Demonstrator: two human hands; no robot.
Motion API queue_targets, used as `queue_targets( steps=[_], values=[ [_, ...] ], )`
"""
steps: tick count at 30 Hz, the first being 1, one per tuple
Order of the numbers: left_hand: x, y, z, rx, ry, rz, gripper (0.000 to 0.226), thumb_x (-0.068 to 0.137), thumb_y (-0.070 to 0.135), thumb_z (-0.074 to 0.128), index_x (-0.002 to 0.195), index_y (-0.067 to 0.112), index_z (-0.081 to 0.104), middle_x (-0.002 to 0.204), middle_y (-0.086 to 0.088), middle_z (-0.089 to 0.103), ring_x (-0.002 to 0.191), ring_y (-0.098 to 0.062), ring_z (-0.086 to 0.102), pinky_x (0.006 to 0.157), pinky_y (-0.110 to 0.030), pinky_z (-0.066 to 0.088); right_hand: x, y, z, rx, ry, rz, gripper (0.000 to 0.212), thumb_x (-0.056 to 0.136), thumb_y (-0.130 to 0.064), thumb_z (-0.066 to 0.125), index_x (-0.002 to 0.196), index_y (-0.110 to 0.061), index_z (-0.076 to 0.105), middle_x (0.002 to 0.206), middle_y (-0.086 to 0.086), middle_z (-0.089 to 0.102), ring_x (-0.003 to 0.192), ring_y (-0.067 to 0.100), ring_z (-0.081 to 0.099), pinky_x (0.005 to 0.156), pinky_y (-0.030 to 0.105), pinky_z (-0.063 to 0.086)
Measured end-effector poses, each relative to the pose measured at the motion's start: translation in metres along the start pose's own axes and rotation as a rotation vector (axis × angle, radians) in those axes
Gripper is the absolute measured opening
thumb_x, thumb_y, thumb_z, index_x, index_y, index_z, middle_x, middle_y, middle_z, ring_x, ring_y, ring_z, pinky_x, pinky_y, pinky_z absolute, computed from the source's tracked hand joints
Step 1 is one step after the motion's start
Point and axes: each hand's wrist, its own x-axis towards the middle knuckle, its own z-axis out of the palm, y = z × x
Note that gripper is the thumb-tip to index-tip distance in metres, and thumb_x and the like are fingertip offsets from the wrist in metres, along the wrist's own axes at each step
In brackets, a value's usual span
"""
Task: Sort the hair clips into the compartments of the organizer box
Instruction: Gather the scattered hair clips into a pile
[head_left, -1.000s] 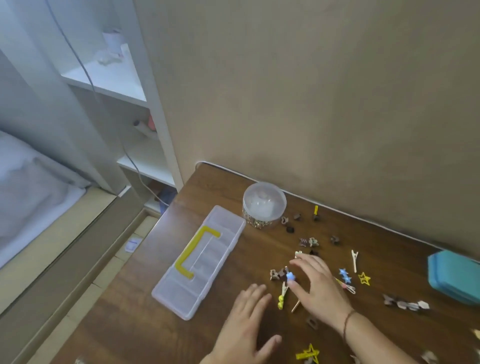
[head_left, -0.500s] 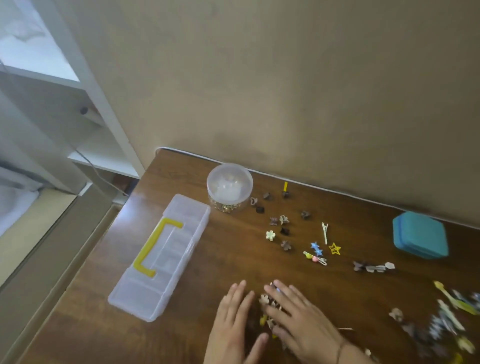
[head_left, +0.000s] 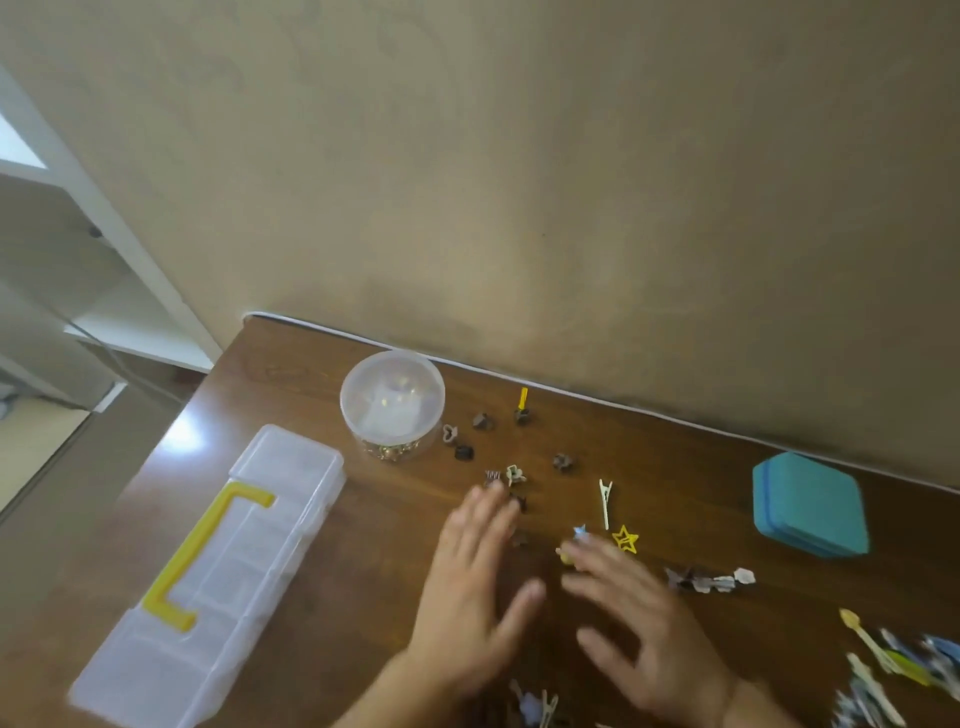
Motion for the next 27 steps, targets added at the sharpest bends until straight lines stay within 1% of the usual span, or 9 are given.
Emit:
queue_targets(
  steps=[2,4,7,9,11,17,20,24,27],
  values=[
    [0.044,-0.013,-0.005,0.084,0.04,-0.128,0.073,0.098,0.064,0.036,0.155,0.019,0.035,0.168,0.002,0.021,0.157,-0.018,0.011,0.126,-0.035,0.011,0.034,0.02,-0.009,0.018,-0.056,0.067,0.046,0.092,-0.048,0.05,0.133,-0.028,0.054,0.152,-0.01,0.037,0.144,0.012,0.027,0.115,0.035,0.029],
    [0.079,-0.022,-0.001,0.188,-0.015,-0.181,0.077,0.096,0.065,0.033,0.156,0.017,0.031,0.168,-0.001,0.019,0.157,-0.019,0.007,0.127,-0.039,0.012,0.081,0.047,-0.013,-0.087,-0.104,0.088,0.054,0.091,-0.055,0.044,0.138,-0.029,0.047,0.155,-0.009,0.03,0.146,0.009,0.016,0.116,0.037,0.025],
    [0.099,-0.034,0.004,0.339,-0.089,-0.179,0.077,0.096,0.059,0.025,0.157,0.012,0.027,0.168,-0.007,0.019,0.157,-0.025,0.009,0.126,-0.047,0.017,0.133,0.071,-0.005,-0.215,-0.204,0.047,0.072,0.088,-0.07,0.027,0.145,-0.026,0.038,0.159,-0.006,0.022,0.148,0.01,0.004,0.119,0.038,0.02],
    [0.106,-0.04,0.006,0.396,-0.1,-0.227,0.084,0.094,0.061,0.019,0.158,0.007,0.024,0.168,-0.012,0.018,0.156,-0.028,0.01,0.127,-0.044,0.011,0.149,0.087,-0.001,-0.283,-0.3,0.009,0.081,0.085,-0.074,0.018,0.148,-0.025,0.032,0.16,-0.005,0.016,0.148,0.012,0.001,0.12,0.039,0.016],
    [0.109,-0.044,0.01,0.44,-0.157,-0.231,0.089,0.091,0.064,0.016,0.158,0.007,0.021,0.168,-0.012,0.018,0.156,-0.027,0.011,0.125,-0.037,0.005,0.15,0.103,0.002,-0.3,-0.379,0.01,0.08,0.086,-0.072,0.021,0.151,-0.027,0.023,0.162,-0.007,0.008,0.148,0.009,-0.004,0.121,0.038,0.011],
    [0.083,-0.039,0.012,0.247,-0.165,-0.04,0.065,0.096,0.049,0.043,0.139,0.003,0.054,0.138,-0.014,0.059,0.131,-0.033,0.05,0.118,-0.042,0.029,0.089,0.096,0.004,-0.178,-0.408,-0.069,0.072,0.091,-0.063,0.036,0.151,-0.025,0.024,0.161,-0.007,0.007,0.147,0.005,-0.005,0.12,0.029,0.002],
    [0.051,-0.029,0.017,0.174,-0.214,0.013,0.062,0.097,0.05,0.048,0.14,0.005,0.055,0.138,-0.012,0.059,0.135,-0.028,0.048,0.122,-0.034,0.021,0.045,0.081,0.006,-0.133,-0.404,-0.009,0.069,0.092,-0.06,0.04,0.151,-0.027,0.024,0.161,-0.011,0.003,0.145,0.0,-0.012,0.115,0.018,-0.009],
    [0.007,-0.004,0.024,0.062,-0.3,0.031,0.065,0.099,0.057,0.044,0.145,0.012,0.052,0.146,-0.004,0.054,0.143,-0.015,0.039,0.125,-0.025,0.012,-0.003,0.047,0.013,-0.074,-0.383,0.068,0.071,0.091,-0.062,0.039,0.15,-0.027,0.024,0.161,-0.013,-0.003,0.144,-0.001,-0.014,0.118,0.027,-0.002],
    [-0.03,0.014,0.026,-0.069,-0.31,-0.028,0.061,0.098,0.058,0.046,0.145,0.02,0.052,0.148,0.005,0.051,0.144,-0.005,0.035,0.124,-0.029,0.021,-0.034,0.013,0.022,-0.001,-0.384,0.162,0.071,0.091,-0.063,0.04,0.151,-0.028,0.021,0.159,-0.019,-0.008,0.142,-0.004,-0.018,0.12,0.028,0.001]
  ],
)
